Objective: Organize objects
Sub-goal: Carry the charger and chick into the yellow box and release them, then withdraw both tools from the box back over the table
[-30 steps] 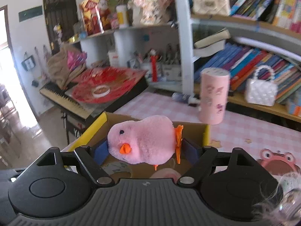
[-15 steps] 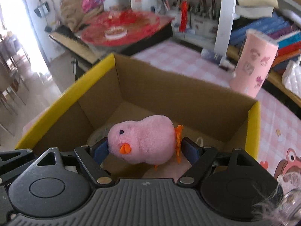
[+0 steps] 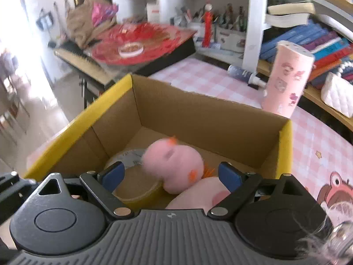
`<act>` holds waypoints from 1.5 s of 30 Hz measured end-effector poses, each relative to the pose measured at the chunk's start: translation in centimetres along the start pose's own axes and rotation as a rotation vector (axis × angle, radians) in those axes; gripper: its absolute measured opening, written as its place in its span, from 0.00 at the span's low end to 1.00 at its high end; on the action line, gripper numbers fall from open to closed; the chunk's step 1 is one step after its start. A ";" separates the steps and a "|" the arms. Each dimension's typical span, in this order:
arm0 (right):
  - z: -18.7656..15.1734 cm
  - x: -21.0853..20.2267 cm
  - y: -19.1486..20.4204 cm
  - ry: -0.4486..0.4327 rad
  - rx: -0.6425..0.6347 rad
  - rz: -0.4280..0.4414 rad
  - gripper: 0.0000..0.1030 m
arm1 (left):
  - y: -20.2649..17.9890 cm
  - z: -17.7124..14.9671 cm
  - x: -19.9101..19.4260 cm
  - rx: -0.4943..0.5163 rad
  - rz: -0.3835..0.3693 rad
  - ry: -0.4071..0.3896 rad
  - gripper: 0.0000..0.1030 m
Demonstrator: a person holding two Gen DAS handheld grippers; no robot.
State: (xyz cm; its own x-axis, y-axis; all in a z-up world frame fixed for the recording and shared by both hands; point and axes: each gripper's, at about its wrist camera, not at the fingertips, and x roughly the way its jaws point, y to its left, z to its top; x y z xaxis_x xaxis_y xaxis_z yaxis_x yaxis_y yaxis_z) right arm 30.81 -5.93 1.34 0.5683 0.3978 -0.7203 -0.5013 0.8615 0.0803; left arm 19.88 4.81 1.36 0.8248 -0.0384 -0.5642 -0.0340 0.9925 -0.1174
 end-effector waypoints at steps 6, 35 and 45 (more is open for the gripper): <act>-1.5 -5.2 0.5 -0.163 0.044 -0.056 0.90 | -0.3 0.0 -2.9 0.049 0.006 -0.091 0.83; -16.8 -14.8 8.1 -0.218 0.099 -0.385 0.92 | 3.4 -8.3 -12.0 0.049 0.082 0.008 0.93; -20.1 -16.9 9.1 -0.191 0.158 -0.405 0.94 | 3.5 -10.5 -14.0 0.044 0.056 0.060 0.93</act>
State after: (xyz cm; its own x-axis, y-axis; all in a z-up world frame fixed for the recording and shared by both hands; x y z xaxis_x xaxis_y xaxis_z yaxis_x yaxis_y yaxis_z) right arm 3.56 -11.19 0.45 0.8150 0.0577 -0.5765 -0.1171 0.9909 -0.0663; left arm 2.25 7.60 0.25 0.7866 0.0117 -0.6173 -0.0533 0.9974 -0.0491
